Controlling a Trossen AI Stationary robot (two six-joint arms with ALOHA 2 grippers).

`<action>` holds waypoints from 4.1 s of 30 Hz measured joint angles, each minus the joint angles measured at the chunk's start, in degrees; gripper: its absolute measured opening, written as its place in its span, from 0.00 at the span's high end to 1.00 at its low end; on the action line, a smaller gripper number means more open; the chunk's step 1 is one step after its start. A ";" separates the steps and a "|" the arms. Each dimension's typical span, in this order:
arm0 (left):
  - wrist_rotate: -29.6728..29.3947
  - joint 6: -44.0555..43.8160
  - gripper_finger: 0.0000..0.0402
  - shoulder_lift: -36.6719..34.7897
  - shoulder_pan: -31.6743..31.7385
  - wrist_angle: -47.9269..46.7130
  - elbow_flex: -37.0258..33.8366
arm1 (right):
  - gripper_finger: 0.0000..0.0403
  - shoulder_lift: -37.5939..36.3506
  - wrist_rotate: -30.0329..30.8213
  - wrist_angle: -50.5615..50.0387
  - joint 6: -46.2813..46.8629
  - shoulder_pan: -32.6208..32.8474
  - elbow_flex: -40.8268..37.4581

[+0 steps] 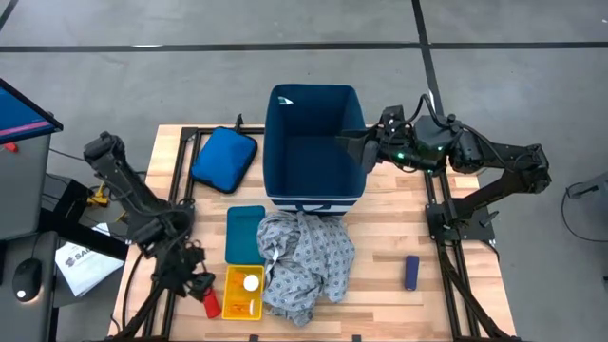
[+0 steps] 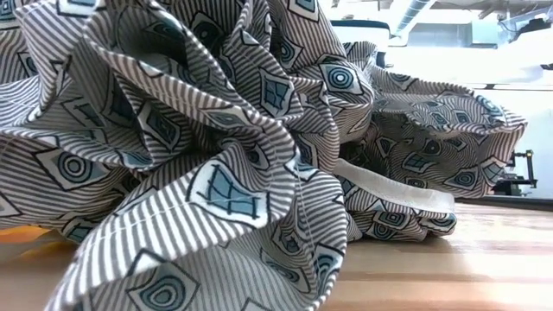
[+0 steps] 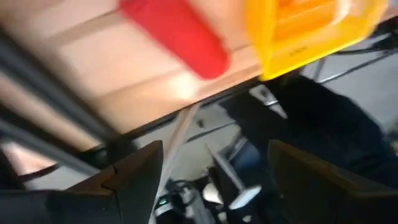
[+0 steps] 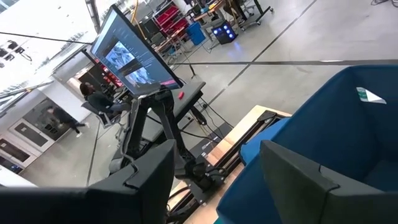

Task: Pick & place medical supplies in basket/bin
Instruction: Put the red bandage into the blue bin

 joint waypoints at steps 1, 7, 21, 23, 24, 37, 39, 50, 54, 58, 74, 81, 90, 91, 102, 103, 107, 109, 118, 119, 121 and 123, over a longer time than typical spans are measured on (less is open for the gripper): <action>0.17 -0.38 0.31 0.28 -0.38 0.10 0.00 | 0.43 0.00 0.03 0.01 0.00 -0.04 0.00; -1.40 -0.68 0.37 3.88 2.08 -1.69 0.01 | 0.43 0.00 0.52 -0.05 0.00 -0.05 0.00; -3.84 -0.54 0.51 6.20 2.39 1.26 -6.95 | 0.43 0.00 1.49 -0.09 0.00 -0.05 0.00; -4.13 -0.31 0.51 6.20 2.39 3.80 -8.24 | 0.43 0.00 1.49 -0.10 0.00 -0.05 0.00; -4.27 -0.19 0.51 6.20 2.39 4.52 -8.60 | 0.43 0.00 1.47 -0.10 0.00 -0.05 0.00; -5.73 2.83 0.52 6.20 2.41 6.43 -11.65 | 0.43 0.00 1.47 -0.10 0.02 -0.05 0.00; -5.87 4.24 0.52 6.20 2.41 8.17 -12.03 | 0.43 0.00 1.47 -0.10 0.02 -0.05 0.00; -8.01 5.80 0.56 6.18 2.41 8.54 -12.93 | 0.43 0.00 1.47 -0.10 1.06 -0.05 0.00; -7.83 7.06 0.59 6.18 2.41 8.84 -12.93 | 0.43 0.00 1.47 -0.10 1.09 -0.05 0.00; -7.57 8.55 0.62 6.18 2.41 9.97 -12.93 | 0.43 0.00 1.47 -0.10 1.09 -0.05 0.00; -5.50 9.93 0.69 6.18 2.41 9.76 -12.93 | 0.43 0.00 2.64 -0.78 1.10 -0.05 0.00; -5.52 9.91 0.74 6.18 2.41 9.76 -12.91 | 0.43 0.00 2.99 -1.13 1.10 -0.07 0.00; -5.54 9.89 0.84 6.18 2.41 9.76 -12.91 | 0.43 0.00 2.99 -1.09 1.11 -0.07 0.00; -5.54 9.89 0.86 6.18 2.41 9.76 -12.91 | 0.43 0.00 2.98 -1.09 1.10 -0.07 0.00; -5.87 9.87 1.00 6.18 2.41 9.32 -12.89 | 0.43 0.00 3.00 -1.04 1.09 -0.07 0.00; -5.91 9.87 1.00 6.18 2.41 9.32 -12.86 | 0.43 0.00 3.00 -1.04 1.09 -0.07 0.00; -6.00 9.91 1.00 6.16 2.41 9.32 -12.86 | 0.43 0.00 2.99 -1.02 1.09 -0.07 0.00; -6.08 10.26 1.00 5.85 2.41 9.41 -12.86 | 0.43 0.00 2.98 -0.96 1.09 -0.07 0.00; -11.84 11.46 1.00 -1.20 1.98 6.57 -12.84 | 0.43 0.00 2.98 -0.90 1.10 -0.07 0.01; -12.18 11.77 1.00 -2.01 1.98 6.14 -12.84 | 0.43 0.00 3.00 -0.89 1.09 -0.07 0.00; -12.66 13.13 1.00 -3.50 1.98 5.39 -12.84 | 0.43 0.00 3.00 -0.90 1.09 -0.07 0.01; -12.42 16.06 1.00 -4.78 1.98 5.48 -12.84 | 0.43 0.00 3.00 -0.89 1.09 -0.07 0.01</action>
